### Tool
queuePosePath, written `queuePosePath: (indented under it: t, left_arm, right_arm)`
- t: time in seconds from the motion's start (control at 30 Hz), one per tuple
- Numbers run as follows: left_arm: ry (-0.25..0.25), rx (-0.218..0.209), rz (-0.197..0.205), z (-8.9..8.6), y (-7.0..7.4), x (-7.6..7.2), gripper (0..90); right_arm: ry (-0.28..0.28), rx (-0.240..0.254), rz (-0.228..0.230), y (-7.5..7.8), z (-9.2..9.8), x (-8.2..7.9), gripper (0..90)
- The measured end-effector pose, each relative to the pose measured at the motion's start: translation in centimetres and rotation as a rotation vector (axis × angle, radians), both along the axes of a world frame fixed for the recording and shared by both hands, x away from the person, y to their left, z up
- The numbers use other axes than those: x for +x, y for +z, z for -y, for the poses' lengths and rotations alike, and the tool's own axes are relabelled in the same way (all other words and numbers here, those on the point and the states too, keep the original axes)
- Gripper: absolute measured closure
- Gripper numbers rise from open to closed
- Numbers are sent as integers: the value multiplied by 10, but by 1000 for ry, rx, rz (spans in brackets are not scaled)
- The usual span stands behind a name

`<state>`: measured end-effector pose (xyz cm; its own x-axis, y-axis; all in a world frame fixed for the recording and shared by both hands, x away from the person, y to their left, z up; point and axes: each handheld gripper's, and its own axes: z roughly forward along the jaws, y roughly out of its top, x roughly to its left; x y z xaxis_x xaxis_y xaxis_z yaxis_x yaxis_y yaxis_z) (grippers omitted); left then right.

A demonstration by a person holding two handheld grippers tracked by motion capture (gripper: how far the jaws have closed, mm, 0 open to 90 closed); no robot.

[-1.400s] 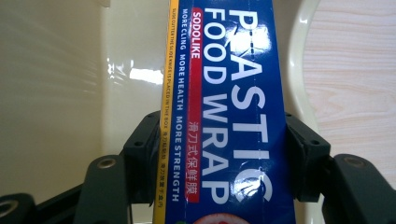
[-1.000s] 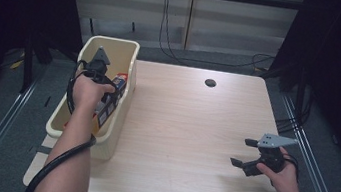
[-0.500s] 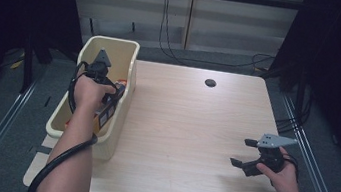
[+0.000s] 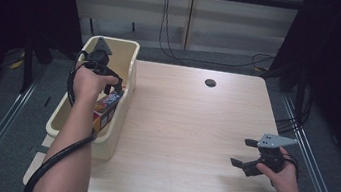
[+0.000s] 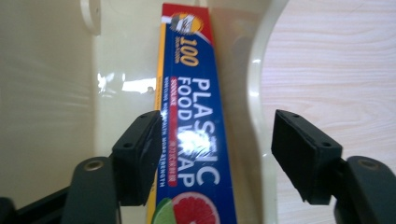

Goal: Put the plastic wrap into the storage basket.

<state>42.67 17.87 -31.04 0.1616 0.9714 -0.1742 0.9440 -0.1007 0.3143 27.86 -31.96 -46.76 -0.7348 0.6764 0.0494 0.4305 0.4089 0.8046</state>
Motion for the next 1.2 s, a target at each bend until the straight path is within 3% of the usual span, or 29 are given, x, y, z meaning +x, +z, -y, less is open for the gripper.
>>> queuePosePath:
  t: [0.47, 0.9, 1.2]
  left_arm:
    - [-53, -36, 40, 13, 9, -1, 254]
    - [-105, -67, 39, 30, 10, -1, 146]
    - [-155, -87, 70, 45, 13, -2, 110]
  right_arm:
    - [-8, 3, 5, 1, 1, -1, 49]
    - [-6, 3, 4, 1, 1, -1, 49]
    - [-4, 4, 7, 1, 1, -1, 48]
